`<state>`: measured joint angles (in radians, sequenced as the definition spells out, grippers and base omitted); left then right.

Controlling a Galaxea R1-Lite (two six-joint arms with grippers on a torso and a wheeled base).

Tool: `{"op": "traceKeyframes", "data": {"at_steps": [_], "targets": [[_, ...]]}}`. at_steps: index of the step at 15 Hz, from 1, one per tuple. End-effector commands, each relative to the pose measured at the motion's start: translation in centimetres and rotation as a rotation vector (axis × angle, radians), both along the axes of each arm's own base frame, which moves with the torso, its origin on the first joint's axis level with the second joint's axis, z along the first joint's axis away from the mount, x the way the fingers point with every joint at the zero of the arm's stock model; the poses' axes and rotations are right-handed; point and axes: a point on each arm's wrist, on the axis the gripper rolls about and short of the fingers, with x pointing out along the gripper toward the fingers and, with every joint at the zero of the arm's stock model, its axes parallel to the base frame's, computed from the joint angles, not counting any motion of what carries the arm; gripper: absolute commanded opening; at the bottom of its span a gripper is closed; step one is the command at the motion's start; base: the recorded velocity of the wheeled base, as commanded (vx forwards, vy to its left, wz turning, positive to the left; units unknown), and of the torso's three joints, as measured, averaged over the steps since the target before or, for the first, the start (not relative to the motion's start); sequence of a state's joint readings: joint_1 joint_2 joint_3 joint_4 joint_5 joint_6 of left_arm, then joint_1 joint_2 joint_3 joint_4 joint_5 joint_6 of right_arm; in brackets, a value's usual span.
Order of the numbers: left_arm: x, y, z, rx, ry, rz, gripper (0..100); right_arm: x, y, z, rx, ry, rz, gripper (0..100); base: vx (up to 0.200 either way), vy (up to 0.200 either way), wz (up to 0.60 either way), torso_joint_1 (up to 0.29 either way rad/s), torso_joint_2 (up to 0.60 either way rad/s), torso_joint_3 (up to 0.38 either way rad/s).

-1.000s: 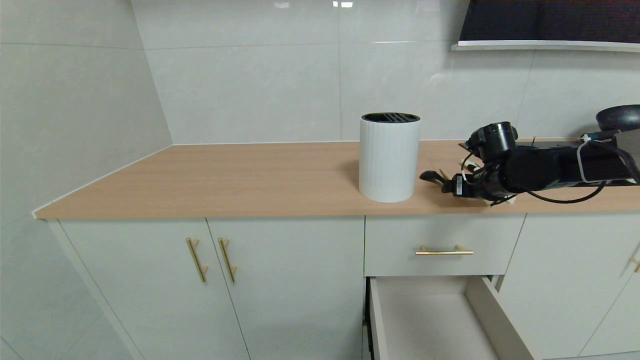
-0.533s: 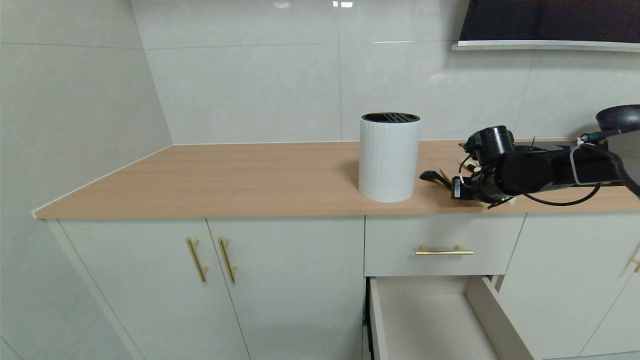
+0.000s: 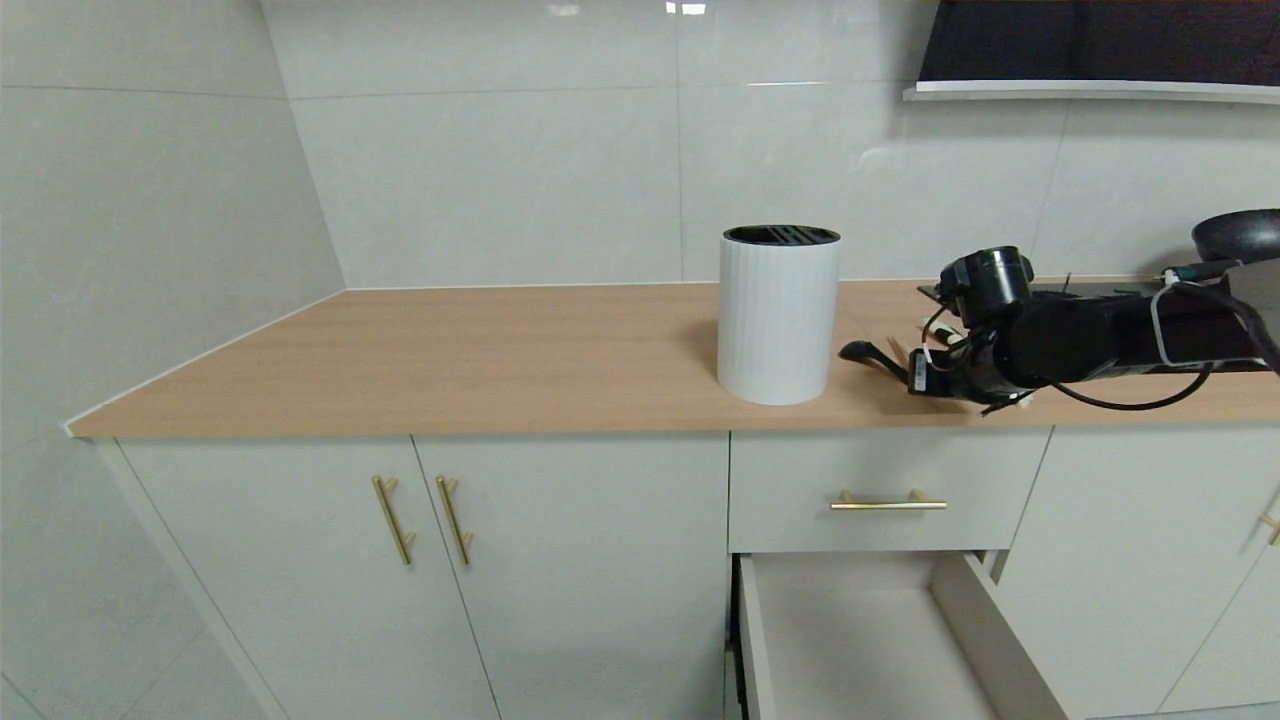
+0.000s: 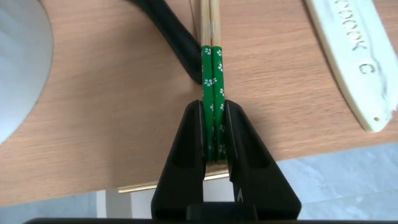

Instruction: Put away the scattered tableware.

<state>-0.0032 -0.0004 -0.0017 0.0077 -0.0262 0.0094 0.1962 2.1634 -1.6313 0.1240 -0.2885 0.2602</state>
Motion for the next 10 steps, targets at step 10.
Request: {"op": "traceKeyframes", "data": {"at_steps": [10], "targets": [[0.0, 0.0, 0.0, 0.0, 0.001, 0.0, 100, -20.4, -1.2, 9.8, 0.157, -0.089, 0.167, 0, 0.0, 0.0, 0.0, 0.0, 0.0, 0.0]]}}
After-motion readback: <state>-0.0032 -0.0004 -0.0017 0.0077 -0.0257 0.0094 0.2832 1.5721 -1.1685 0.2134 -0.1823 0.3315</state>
